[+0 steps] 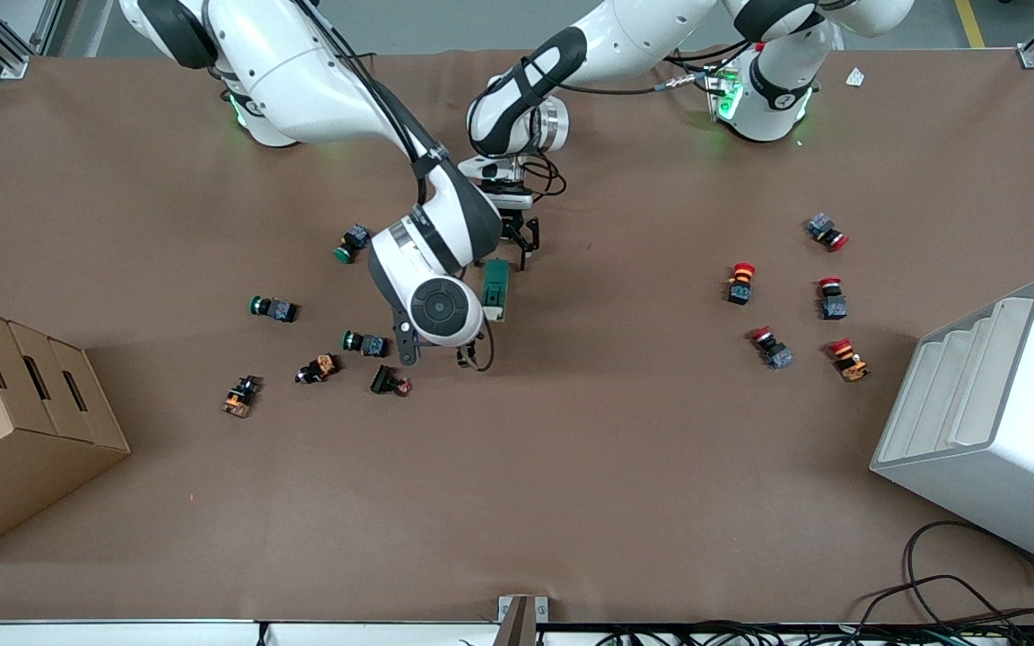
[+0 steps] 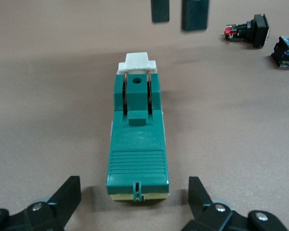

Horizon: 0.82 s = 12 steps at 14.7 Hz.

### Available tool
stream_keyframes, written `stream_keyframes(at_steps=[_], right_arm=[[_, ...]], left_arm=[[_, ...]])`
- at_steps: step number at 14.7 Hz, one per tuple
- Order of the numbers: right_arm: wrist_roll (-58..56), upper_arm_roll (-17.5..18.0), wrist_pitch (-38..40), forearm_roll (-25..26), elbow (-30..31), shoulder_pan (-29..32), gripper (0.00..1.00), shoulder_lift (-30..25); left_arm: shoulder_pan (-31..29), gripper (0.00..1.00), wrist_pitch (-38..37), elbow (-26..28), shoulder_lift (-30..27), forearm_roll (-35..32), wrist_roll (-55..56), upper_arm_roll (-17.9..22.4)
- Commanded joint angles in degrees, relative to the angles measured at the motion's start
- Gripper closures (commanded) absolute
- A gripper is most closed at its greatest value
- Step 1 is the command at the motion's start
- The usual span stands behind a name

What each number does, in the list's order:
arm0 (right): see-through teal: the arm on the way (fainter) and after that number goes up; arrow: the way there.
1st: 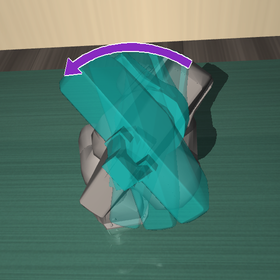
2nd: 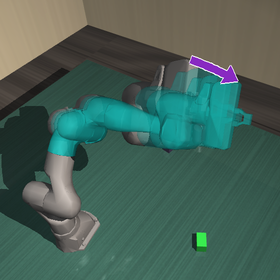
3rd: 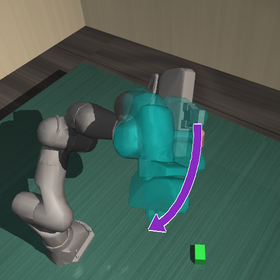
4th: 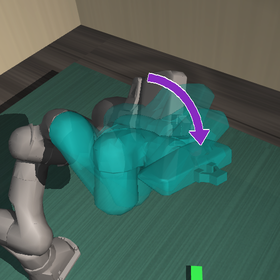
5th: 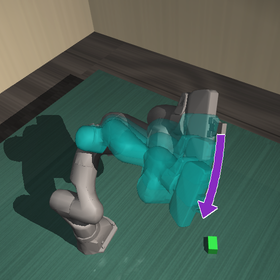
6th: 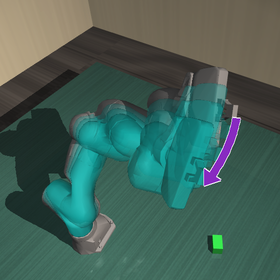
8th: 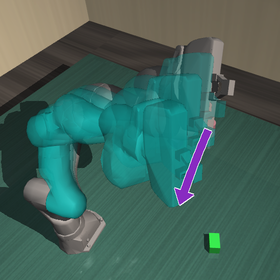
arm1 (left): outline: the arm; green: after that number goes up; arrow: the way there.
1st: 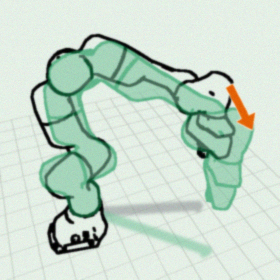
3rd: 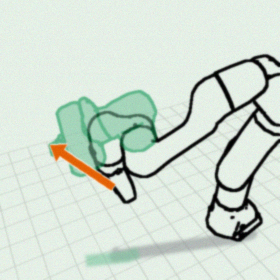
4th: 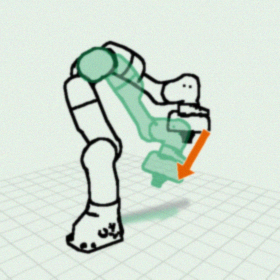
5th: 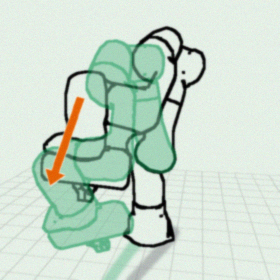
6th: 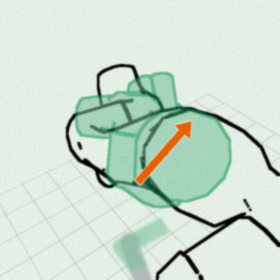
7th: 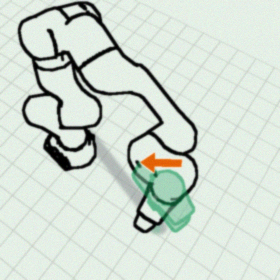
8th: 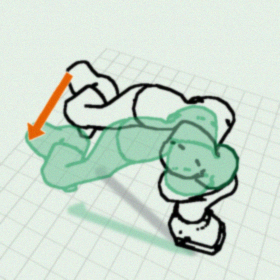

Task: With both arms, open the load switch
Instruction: 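Bring the right gripper to the white lever of the switch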

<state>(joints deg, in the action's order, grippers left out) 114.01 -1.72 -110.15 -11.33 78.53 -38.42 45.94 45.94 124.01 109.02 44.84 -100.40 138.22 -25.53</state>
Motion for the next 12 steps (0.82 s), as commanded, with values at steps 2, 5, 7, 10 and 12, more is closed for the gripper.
stream_keyframes(at_steps=[2, 5, 7, 10, 12], right_arm=[[2.0, -0.4, -0.1, -3.5, -1.2, -1.8, 0.0, 2.5], [2.1, 0.3, 1.5, -4.1, -1.2, -2.3, 0.0, 2.4], [2.0, 1.1, 4.8, -4.1, -1.4, -1.9, 0.0, 2.2], [1.9, 2.3, 8.2, -4.0, -1.6, -1.9, 0.0, 2.0], [1.9, 3.4, 11.3, -4.1, -2.9, -1.4, 0.0, 1.9]], left_arm=[[0.8, 0.01, -0.6, 0.1, 0.9, -1.3, 1.8, 0.4], [0.7, 0.01, -0.6, 0.1, 1.0, -1.3, 1.8, 0.4], [0.7, 0.01, -0.7, 0.0, 1.1, -1.3, 1.8, 0.4], [0.7, 0.01, -0.7, 0.0, 1.1, -1.3, 1.8, 0.4], [0.7, 0.01, -0.7, 0.0, 1.1, -1.3, 1.8, 0.4]])
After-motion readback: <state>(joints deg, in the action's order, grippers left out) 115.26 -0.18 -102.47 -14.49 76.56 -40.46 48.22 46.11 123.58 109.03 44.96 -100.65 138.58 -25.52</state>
